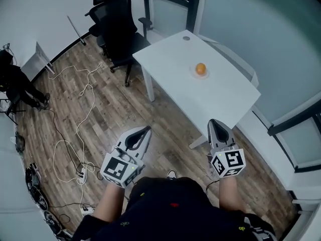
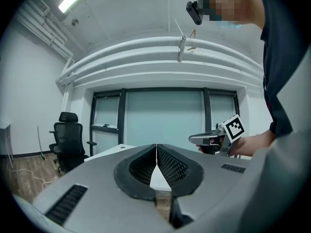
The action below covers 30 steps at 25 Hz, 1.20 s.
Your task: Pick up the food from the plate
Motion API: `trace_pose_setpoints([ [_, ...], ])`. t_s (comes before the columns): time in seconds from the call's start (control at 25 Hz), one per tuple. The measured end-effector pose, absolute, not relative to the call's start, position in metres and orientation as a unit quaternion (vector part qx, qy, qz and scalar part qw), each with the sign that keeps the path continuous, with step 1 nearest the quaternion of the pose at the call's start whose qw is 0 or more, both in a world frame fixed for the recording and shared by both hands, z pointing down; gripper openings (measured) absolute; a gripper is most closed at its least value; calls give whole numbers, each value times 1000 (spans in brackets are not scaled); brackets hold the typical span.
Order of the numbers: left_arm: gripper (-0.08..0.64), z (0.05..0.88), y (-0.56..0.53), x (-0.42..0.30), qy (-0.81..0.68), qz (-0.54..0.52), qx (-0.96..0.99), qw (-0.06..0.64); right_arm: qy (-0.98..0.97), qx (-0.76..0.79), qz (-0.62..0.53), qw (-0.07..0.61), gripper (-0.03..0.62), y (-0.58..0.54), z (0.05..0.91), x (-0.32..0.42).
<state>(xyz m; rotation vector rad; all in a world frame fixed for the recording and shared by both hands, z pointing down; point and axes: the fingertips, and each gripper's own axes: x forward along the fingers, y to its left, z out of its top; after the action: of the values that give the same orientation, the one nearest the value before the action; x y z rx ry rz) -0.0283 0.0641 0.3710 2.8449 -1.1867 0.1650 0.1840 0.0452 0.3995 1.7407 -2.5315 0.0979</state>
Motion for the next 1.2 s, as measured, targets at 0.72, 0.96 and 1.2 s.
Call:
trace_pose_setpoints([
  [0.72, 23, 405, -58, 25, -279, 92, 955, 44, -762, 642, 77, 34, 25, -42, 431, 242],
  [0.96, 23, 410, -147, -7, -259, 87, 961, 33, -755, 651, 59, 60, 25, -129, 419, 206],
  [1.2, 23, 421, -236, -48, -245, 81, 965, 52, -741, 665, 55, 79, 25, -202, 417, 164],
])
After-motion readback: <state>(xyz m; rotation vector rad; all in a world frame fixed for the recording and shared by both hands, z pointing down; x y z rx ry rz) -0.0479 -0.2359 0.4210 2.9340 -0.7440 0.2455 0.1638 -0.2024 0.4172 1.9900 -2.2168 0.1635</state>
